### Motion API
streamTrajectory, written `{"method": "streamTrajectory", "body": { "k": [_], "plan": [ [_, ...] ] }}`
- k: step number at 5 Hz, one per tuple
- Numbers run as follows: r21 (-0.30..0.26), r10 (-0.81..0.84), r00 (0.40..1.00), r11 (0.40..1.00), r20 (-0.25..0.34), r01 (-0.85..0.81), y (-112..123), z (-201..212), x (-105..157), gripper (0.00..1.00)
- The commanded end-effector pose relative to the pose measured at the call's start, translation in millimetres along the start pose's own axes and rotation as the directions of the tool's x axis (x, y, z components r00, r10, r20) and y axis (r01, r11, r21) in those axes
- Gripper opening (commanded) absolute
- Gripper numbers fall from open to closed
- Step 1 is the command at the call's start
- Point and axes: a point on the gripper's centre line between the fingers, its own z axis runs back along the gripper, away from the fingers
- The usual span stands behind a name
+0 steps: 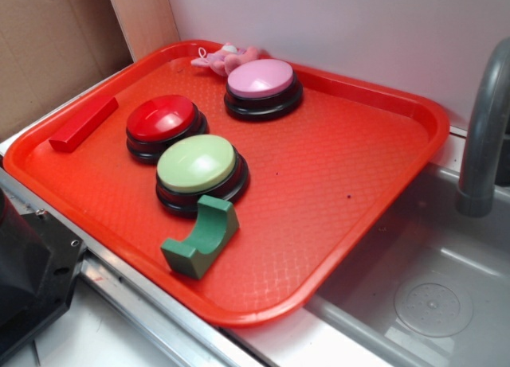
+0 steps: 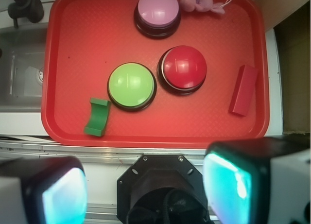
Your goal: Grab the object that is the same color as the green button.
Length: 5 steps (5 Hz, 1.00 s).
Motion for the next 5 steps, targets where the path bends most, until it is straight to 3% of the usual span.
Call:
{"method": "streamTrajectory", "body": {
  "k": [1,2,3,5],
  "plan": [
    [0.0,0.0,1.0,1.0,0.0,0.0,0,0,0,1.0],
    [-0.034,-0.025,0.999,0.999,0.027,0.026,-15,-20,8,1.0],
    [-0.047,0.014,1.0,0.999,0.007,-0.013,-44,-59,21,1.0],
    [-0.056,0.125,0.99,0.99,-0.063,-0.129,-77,-117,23,1.0]
  ]
}}
